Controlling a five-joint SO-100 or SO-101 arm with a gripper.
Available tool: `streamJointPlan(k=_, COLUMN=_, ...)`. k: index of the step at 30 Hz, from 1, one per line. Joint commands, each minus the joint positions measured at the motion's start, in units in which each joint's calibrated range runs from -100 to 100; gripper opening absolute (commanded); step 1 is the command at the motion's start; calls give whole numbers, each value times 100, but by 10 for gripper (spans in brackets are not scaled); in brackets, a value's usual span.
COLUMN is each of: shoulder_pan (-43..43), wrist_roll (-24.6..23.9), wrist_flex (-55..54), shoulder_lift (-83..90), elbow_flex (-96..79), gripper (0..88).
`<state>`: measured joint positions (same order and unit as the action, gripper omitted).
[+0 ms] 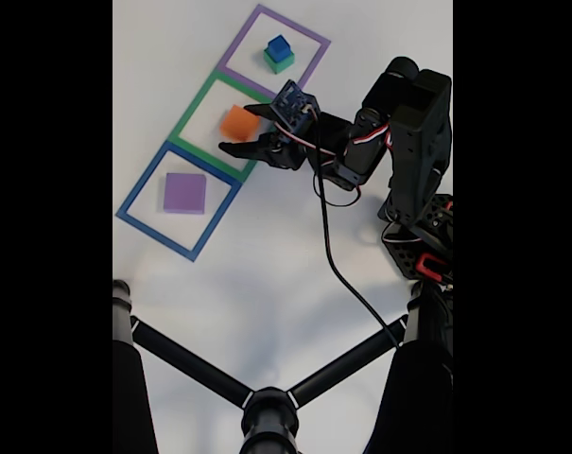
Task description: Tower of hanoi
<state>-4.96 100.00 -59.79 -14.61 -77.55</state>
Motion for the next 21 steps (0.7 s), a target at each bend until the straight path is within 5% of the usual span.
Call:
streamJointPlan(k=1, shoulder_pan=95, wrist_roll=0, wrist_flex=-46, shoulder_lift=19, elbow_flex=99, gripper=182)
streamJointPlan(k=16, shoulder_pan=72, wrist_roll=0, wrist_flex=512, shoulder_lift=347, elbow_flex=217, gripper=87)
streamJointPlan(k=21, shoulder_pan=72, wrist_roll=0, wrist_flex=1880, shoulder_lift=1477, elbow_flex=317, gripper=94)
